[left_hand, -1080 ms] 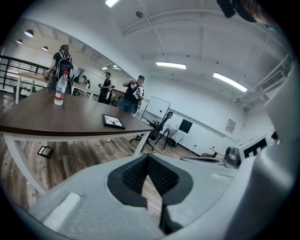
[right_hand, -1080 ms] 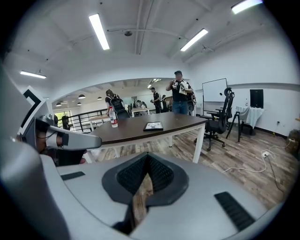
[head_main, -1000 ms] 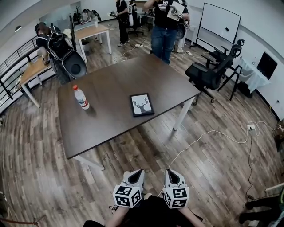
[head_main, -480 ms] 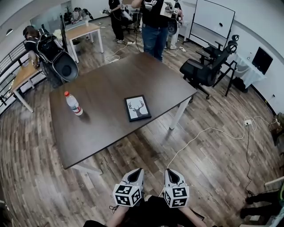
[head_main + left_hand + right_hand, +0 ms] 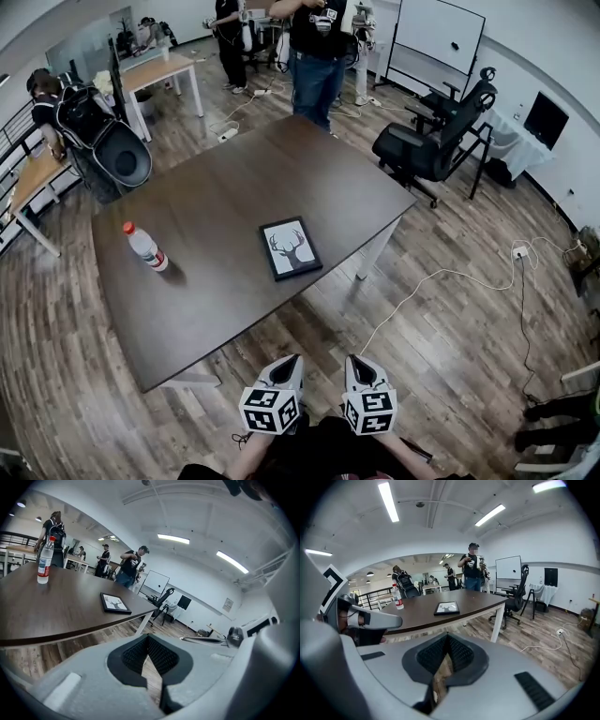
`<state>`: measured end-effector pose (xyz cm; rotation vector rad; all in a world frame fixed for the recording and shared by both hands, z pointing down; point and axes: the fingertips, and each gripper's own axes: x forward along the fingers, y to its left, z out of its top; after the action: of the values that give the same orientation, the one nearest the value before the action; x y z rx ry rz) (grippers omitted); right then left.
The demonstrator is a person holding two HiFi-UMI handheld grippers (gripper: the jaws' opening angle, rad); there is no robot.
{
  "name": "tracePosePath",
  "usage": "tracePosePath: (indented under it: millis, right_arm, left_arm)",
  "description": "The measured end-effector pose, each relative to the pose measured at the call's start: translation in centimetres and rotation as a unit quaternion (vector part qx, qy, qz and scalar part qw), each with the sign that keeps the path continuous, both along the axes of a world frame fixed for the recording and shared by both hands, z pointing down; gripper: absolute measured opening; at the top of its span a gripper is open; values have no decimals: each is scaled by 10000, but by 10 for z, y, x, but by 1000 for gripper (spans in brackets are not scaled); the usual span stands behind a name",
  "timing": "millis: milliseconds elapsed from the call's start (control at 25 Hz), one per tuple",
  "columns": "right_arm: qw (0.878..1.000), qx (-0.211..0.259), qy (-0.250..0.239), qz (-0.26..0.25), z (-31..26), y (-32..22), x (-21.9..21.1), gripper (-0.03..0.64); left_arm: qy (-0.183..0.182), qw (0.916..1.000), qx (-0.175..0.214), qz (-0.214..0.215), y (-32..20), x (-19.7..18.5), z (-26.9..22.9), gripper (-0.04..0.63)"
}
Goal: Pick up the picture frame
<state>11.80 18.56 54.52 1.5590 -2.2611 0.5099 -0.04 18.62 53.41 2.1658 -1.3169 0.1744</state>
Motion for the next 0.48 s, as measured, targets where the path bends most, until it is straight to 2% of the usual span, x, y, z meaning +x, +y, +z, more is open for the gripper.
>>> tracePosePath:
  millis: [480]
  right_arm:
    - [9996,149,-117,217,-3,-54,-50,5]
  left_arm:
    - [-150,9996,174,134,-65,-52,-3,9]
